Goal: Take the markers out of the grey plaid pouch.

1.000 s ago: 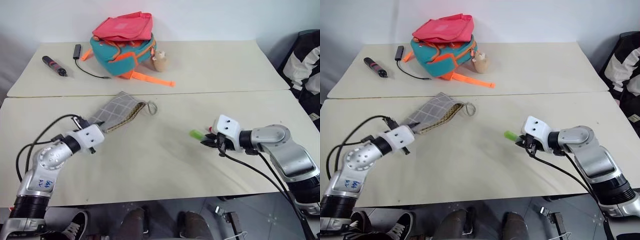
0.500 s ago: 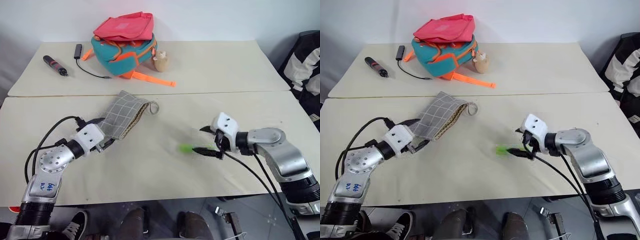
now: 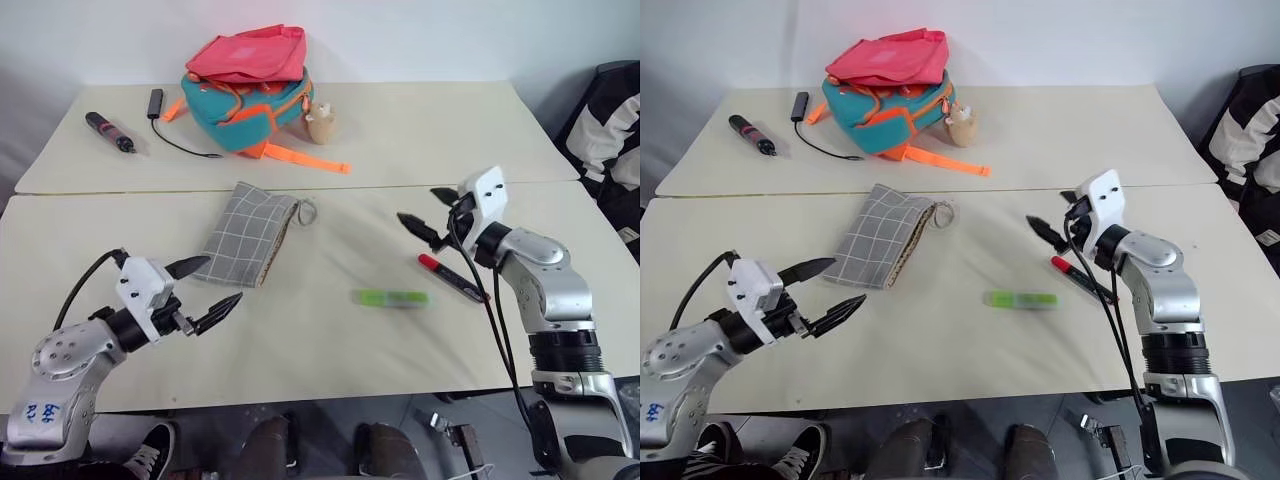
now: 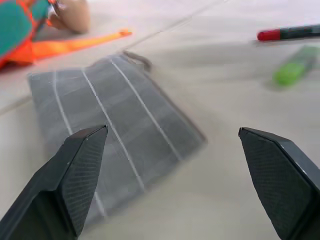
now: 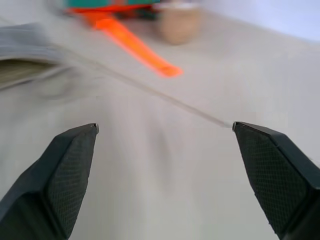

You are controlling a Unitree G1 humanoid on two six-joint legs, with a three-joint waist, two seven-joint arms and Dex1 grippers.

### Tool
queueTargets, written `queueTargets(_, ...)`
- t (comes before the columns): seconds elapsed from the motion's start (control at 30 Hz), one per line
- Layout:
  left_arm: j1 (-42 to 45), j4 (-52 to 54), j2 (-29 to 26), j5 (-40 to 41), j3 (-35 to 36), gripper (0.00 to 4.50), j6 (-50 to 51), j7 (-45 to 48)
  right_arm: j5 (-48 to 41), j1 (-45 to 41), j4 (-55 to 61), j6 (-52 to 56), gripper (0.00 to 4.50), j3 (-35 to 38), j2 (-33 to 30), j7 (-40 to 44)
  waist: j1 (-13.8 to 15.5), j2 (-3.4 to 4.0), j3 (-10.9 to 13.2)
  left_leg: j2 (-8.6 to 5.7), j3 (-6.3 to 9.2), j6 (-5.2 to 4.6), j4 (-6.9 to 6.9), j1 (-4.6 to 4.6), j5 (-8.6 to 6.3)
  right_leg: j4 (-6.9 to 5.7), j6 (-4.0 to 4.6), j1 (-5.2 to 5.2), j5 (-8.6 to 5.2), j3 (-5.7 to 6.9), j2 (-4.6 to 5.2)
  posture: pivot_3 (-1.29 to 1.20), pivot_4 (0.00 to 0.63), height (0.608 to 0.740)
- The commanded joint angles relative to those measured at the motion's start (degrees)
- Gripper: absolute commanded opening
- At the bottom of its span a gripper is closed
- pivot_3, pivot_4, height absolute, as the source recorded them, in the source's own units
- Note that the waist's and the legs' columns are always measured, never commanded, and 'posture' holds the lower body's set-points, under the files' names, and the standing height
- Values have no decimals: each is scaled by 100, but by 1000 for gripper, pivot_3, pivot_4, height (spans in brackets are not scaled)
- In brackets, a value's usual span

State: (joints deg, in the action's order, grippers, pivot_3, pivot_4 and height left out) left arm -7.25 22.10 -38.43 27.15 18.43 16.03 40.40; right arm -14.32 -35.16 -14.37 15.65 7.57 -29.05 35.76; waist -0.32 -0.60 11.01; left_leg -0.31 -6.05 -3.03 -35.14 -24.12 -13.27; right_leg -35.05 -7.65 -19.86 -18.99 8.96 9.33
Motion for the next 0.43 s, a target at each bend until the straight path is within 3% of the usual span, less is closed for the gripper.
queueTargets(0.03,-326,100,112,143,403,4473,-55,-19,111,-117,-773,-826,4500,416,-100,-295,1,0,0,1,-1,0,0,0,0,0,0,0,0,0,-1,0,150,740)
queueTargets(0.23,-644,45,423,128,650,4473,-132,-169,182,-135,-2127,-1899,4500,672,-169,-344,0,2,1,1,-1,-2,-1,0,1,2,0,4,0,-1,1,0,150,740)
queueTargets(0.43,-782,-11,538,117,776,4473,-311,-153,458,-418,-2701,-2274,4500,560,-218,-756,-47,8,5,2,-3,-2,-1,2,2,0,0,2,0,-4,2,0,150,740)
